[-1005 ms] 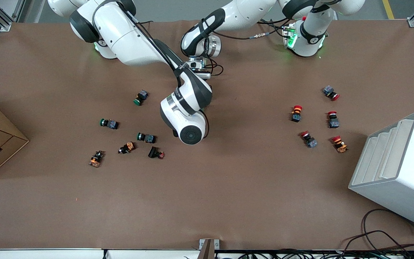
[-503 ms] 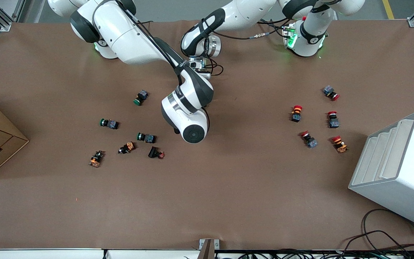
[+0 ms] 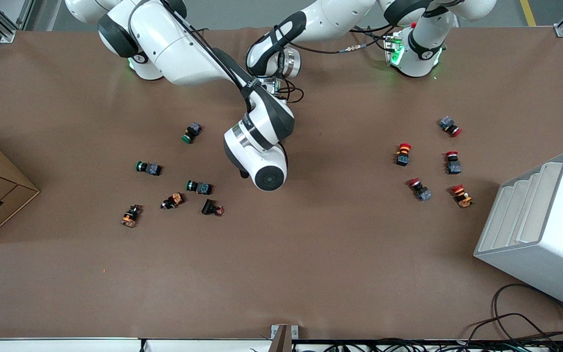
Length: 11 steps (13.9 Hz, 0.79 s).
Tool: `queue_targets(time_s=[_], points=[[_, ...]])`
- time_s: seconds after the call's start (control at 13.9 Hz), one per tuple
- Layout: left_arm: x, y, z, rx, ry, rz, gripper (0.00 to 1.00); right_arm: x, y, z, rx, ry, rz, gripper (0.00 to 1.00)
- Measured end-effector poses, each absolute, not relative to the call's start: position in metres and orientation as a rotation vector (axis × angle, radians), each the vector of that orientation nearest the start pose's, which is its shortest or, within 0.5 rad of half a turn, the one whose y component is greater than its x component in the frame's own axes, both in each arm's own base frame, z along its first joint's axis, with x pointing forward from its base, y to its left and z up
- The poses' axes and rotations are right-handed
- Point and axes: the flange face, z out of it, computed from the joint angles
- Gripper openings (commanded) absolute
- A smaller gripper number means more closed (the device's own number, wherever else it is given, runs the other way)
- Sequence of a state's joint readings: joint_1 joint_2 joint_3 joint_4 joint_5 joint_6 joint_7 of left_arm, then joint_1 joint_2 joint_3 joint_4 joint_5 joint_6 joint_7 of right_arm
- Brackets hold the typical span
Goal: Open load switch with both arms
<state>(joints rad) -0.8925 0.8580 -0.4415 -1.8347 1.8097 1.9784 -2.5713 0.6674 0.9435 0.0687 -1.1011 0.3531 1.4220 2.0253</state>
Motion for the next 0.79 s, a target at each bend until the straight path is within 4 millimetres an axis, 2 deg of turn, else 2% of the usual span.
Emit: queue_targets(time_s=[0.43,0.65,0.79], points=[[0.209,-0.577,0.086,-2.809,0.006,-1.575,0.99,0.483,0.488,0.201,1.933,-1.555,-0.694,1.0],[0.209,-0.577,0.086,-2.809,0.006,-1.575,0.99,0.484,0.488,0.202,1.945,-1.548,-0.696,1.0],[0.209,-0.577,0.086,-2.81,0.005,-1.575,0.99,0.497,0.485,0.213,1.993,-1.556,-0.705,1.0]])
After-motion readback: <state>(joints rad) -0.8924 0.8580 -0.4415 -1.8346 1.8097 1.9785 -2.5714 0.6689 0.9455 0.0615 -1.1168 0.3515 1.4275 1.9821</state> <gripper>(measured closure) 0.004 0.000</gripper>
